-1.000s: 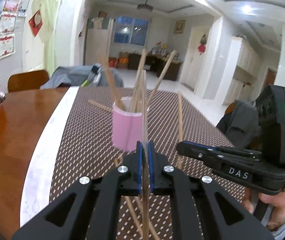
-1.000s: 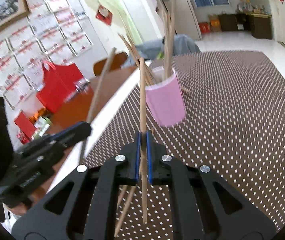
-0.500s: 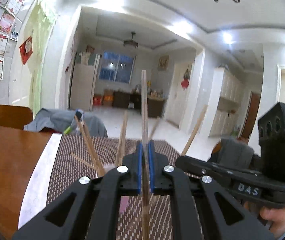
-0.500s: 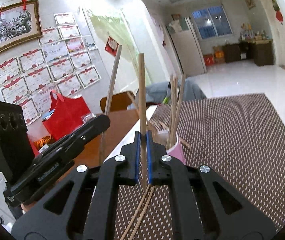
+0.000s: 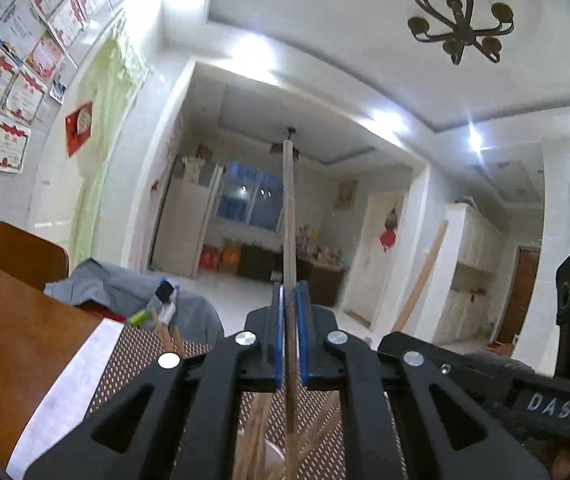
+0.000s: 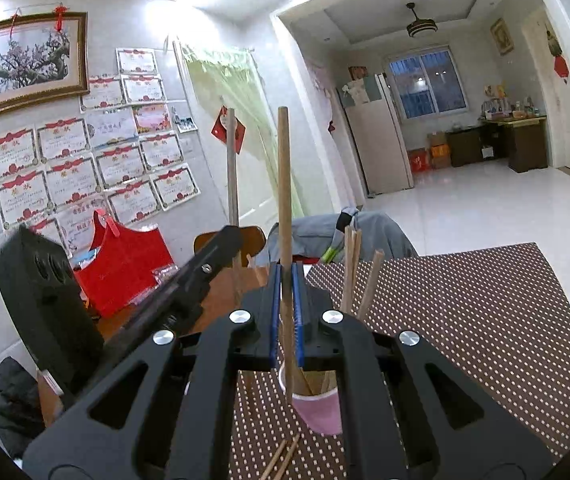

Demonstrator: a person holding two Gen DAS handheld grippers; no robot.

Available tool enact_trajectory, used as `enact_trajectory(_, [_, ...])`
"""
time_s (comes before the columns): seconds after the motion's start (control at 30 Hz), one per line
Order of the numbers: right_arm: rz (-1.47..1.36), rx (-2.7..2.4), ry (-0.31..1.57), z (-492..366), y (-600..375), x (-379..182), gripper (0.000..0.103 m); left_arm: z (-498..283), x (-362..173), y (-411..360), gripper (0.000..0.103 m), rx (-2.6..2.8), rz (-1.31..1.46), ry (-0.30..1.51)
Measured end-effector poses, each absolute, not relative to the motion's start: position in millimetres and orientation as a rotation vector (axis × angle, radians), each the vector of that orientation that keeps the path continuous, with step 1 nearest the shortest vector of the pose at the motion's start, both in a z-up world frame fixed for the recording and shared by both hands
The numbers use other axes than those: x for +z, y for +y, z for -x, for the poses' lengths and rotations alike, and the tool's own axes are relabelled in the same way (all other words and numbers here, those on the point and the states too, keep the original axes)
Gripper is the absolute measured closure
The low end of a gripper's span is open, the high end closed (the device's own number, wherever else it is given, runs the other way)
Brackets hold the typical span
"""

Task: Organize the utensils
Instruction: 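Lift both chopsticks and lower them into the pink cup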

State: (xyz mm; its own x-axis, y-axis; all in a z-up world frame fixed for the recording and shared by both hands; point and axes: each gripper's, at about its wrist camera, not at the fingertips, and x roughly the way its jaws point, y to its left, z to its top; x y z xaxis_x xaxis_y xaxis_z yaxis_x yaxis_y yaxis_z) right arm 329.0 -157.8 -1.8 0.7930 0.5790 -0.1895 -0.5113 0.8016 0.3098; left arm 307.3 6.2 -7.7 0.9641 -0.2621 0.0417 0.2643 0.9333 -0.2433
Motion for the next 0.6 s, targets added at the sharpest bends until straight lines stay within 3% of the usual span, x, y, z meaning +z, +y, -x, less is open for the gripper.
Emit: enact_trajectory(0.6, [-0.225, 0.546, 0.251, -356, -150, -13, 0.097, -347, -40, 11, 0.097, -0.151, 0.249, -0.098])
